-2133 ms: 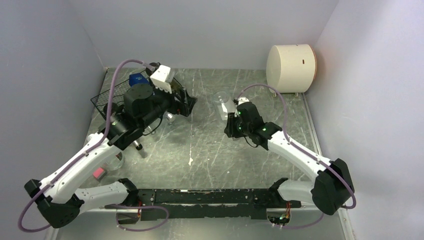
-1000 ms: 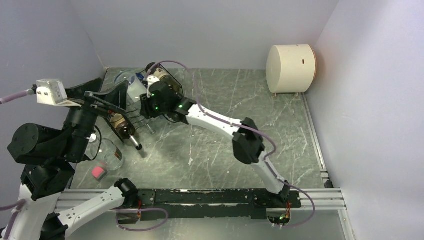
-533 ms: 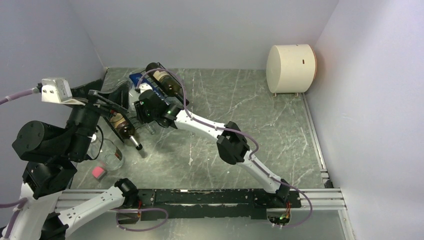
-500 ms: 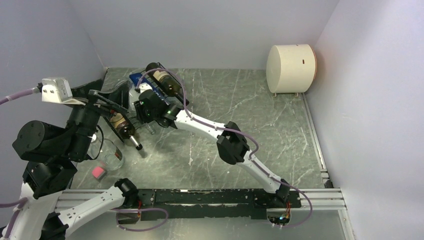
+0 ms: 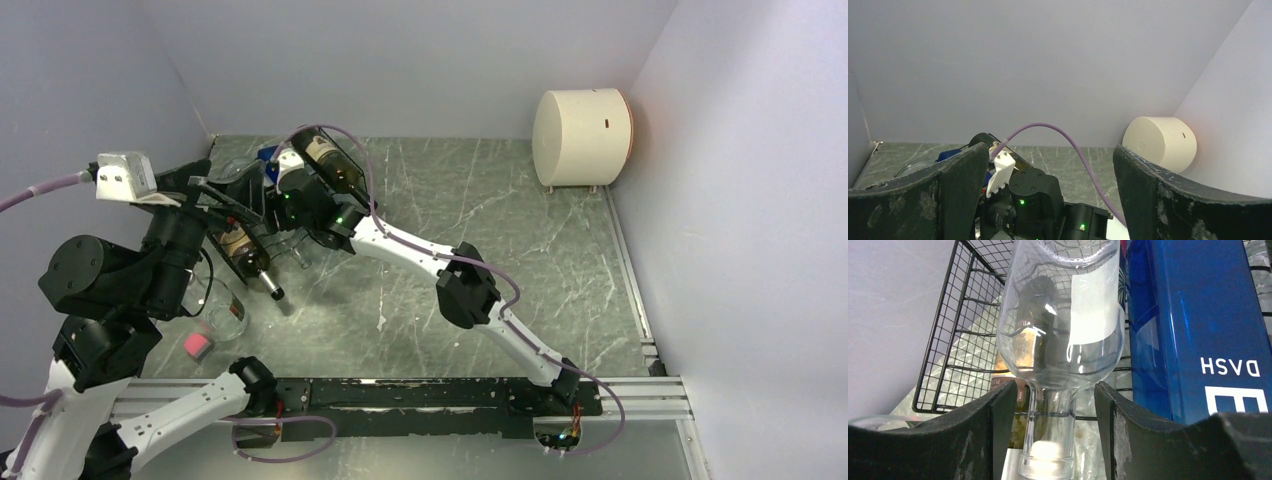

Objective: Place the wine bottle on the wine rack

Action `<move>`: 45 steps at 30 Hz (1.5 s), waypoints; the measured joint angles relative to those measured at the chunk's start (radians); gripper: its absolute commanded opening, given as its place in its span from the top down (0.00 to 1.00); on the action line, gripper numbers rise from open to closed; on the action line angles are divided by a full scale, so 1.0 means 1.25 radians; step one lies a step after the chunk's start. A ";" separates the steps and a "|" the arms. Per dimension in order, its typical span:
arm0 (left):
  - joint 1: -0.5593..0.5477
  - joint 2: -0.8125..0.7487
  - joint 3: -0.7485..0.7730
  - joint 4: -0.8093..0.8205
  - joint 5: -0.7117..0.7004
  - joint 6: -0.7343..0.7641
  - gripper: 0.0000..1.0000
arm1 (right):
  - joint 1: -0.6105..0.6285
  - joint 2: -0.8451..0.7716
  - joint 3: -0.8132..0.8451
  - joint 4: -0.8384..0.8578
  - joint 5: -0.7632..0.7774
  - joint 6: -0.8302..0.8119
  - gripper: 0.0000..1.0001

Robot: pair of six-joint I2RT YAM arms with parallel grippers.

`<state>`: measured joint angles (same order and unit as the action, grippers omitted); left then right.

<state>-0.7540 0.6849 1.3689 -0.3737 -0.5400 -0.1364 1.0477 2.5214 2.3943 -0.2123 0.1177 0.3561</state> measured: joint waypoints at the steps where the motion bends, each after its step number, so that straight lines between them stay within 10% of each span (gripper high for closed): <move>1: 0.000 0.001 0.000 0.000 -0.002 0.002 0.02 | 0.000 0.000 -0.001 0.002 0.002 0.000 0.35; 21: 0.000 0.017 0.057 0.002 -0.005 0.026 0.02 | 0.044 -0.225 -0.196 0.184 -0.088 -0.054 0.25; 45: 0.000 -0.002 0.148 -0.055 0.032 0.006 0.02 | 0.186 -0.017 -0.141 0.365 -0.271 -0.204 0.23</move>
<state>-0.7540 0.6830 1.5539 -0.4423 -0.4999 -0.1291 1.2797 2.4996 2.2177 0.2440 -0.2207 0.1013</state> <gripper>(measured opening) 0.975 0.789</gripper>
